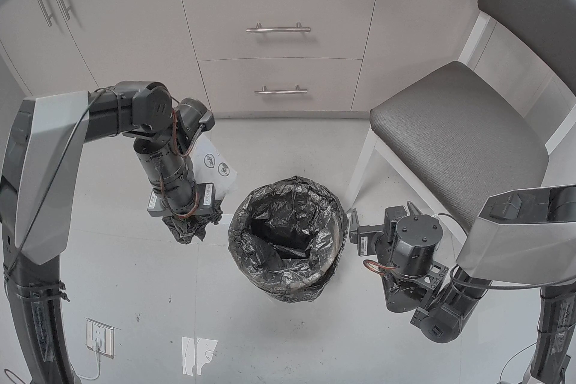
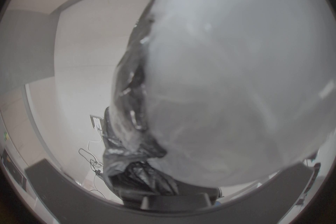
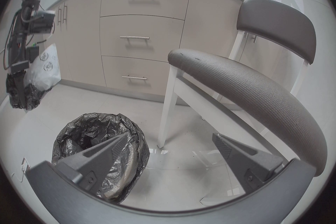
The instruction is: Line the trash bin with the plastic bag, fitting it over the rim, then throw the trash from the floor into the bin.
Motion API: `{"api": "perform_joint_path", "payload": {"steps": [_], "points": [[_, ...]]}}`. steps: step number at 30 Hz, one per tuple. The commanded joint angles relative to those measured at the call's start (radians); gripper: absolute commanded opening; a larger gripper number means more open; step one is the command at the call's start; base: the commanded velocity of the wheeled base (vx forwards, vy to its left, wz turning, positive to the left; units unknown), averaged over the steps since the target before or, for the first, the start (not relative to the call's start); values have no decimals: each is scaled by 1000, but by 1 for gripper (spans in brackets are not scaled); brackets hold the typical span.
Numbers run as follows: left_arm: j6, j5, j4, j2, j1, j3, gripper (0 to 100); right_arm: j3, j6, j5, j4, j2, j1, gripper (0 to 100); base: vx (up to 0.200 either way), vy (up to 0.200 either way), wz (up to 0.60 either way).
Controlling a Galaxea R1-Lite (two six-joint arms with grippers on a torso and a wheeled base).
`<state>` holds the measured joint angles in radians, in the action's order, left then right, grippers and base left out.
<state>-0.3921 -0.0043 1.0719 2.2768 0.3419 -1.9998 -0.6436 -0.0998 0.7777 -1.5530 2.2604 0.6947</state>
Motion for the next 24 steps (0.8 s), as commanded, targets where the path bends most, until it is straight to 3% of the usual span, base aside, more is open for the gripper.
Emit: {"api": "perform_joint_path", "payload": {"steps": [1, 10, 15, 24], "points": [[15, 1, 5, -79, 85, 0, 0, 7, -1, 0, -18, -30, 2, 100, 0, 0, 0], [145, 102, -1, -23, 236, 0, 0, 13, -1, 0, -18, -45, 2, 100, 0, 0, 0], [190, 156, -26, 30, 266, 0, 0, 15, -1, 0, -18, -47, 2, 100, 0, 0, 0], [279, 187, -116, 118, 267, 0, 0, 24, 0, 0, -18, -62, 2, 100, 0, 0, 0]]}}
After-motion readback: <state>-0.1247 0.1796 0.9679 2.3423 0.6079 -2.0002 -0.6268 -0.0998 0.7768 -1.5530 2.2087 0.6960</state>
